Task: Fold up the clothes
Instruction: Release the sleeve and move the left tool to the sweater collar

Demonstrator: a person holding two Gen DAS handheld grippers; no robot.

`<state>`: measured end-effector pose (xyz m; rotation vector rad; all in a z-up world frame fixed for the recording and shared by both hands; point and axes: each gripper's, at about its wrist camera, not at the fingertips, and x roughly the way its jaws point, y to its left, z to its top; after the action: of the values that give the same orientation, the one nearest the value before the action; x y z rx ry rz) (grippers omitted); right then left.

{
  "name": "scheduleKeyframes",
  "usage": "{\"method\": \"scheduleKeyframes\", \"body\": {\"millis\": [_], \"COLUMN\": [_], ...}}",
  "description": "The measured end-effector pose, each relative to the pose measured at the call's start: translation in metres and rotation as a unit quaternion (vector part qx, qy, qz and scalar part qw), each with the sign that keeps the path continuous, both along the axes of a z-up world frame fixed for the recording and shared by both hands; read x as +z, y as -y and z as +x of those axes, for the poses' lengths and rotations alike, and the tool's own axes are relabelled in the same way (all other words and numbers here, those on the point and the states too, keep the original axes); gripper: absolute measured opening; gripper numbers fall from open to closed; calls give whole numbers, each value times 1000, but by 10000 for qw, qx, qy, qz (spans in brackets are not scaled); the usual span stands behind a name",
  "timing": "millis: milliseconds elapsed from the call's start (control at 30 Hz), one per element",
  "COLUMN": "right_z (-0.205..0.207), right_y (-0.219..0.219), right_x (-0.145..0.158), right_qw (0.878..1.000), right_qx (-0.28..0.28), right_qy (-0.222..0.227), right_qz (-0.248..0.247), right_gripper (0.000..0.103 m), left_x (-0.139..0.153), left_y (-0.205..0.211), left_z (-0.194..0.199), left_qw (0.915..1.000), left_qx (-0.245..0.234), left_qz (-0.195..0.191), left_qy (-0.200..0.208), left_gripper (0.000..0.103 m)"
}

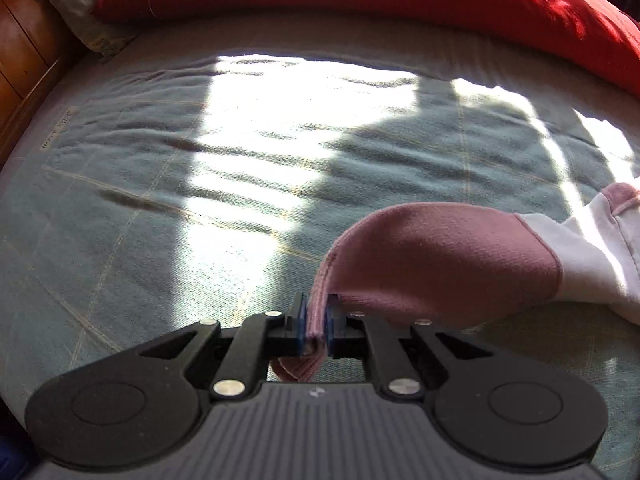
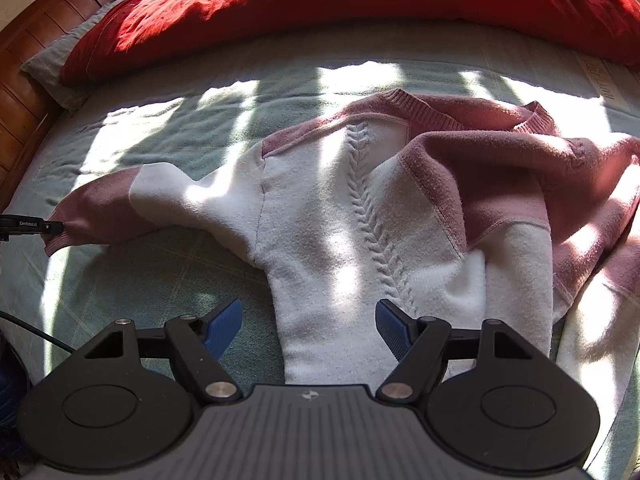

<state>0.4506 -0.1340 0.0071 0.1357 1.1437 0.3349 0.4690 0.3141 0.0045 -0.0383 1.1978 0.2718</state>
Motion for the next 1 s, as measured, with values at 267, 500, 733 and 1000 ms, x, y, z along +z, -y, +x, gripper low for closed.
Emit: {"method": "scheduleKeyframes", "body": {"millis": [267,500,733,1000], "right_z": [6,14,18,26], "right_y": [5,8,32,84], "right_x": [3,4,9,7], "right_qw": [9999,9999,9997,9985], "right_qx": [110,129,-119,-446], "right_qy": [10,49,226,285], "right_qz": [-25,31,14,131], "right_gripper": [78,78,78,78], "left_x": [3,-2,-29,-60], "left_y": [13,112,218,295], "left_z": [13,84,168,218], "left_qw": [9999,9823,9501,9298], "left_qx": [79,-1490,-2435,-3000], "left_qz": [40,-1035,-1808,-2099], "left_qy": [71,461,733,365], "left_gripper": [21,26,26,25]}}
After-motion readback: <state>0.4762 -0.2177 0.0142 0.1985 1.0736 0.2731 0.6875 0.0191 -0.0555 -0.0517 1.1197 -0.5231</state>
